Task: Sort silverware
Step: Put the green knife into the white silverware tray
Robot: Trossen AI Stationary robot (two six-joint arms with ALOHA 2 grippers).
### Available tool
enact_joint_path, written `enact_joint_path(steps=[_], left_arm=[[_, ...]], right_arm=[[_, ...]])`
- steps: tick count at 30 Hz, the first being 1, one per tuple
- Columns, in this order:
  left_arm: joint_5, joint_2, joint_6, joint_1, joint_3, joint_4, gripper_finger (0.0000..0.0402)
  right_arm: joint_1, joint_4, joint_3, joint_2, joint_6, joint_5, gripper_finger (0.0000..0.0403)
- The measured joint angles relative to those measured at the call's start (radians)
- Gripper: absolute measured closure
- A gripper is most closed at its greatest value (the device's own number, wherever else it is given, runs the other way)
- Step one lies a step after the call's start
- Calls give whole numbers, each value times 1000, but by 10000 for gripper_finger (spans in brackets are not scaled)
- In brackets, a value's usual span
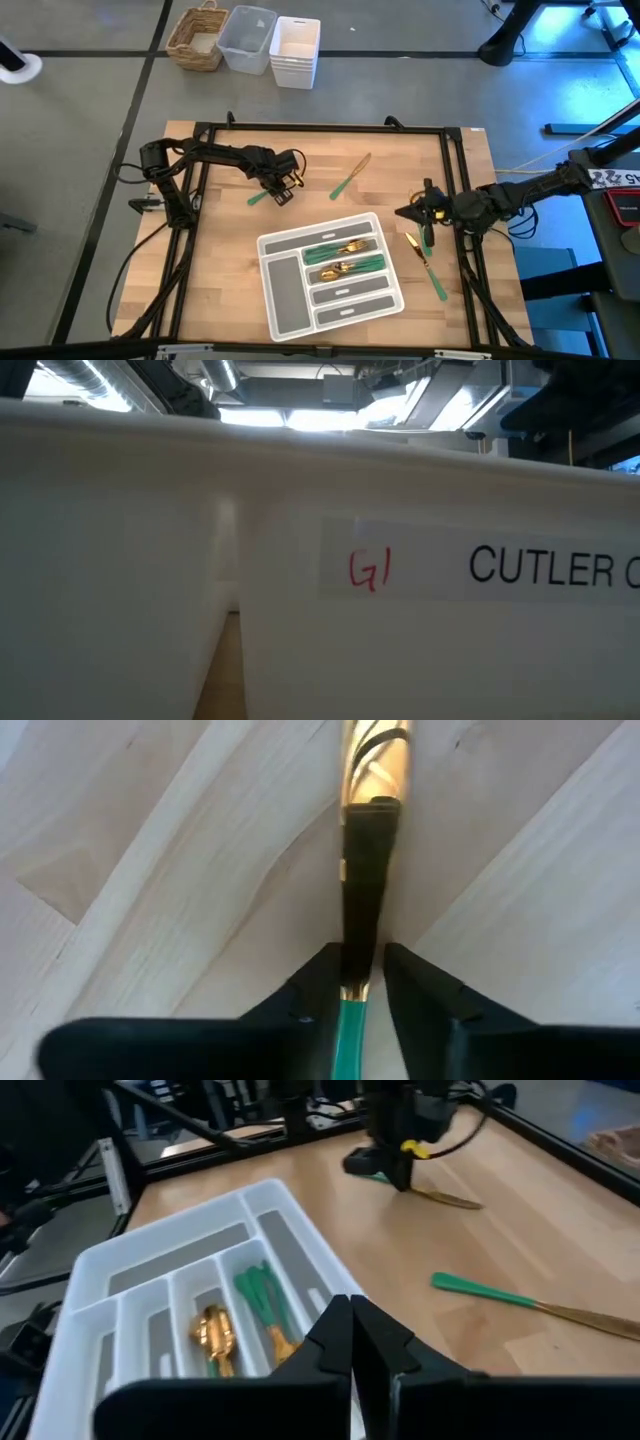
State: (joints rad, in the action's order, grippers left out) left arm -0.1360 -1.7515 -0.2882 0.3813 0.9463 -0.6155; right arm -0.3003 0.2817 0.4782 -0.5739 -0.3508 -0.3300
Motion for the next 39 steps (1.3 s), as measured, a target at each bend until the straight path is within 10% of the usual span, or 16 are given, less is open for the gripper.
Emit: enact_joint_path(steps=[8, 39], left_arm=[[1, 0, 8, 0, 0, 1, 387], [45, -5, 35, 0, 85, -36, 397]], right_arm=[[126, 2, 0, -42, 1, 115, 402], [151, 4, 0, -223, -10, 149, 402]])
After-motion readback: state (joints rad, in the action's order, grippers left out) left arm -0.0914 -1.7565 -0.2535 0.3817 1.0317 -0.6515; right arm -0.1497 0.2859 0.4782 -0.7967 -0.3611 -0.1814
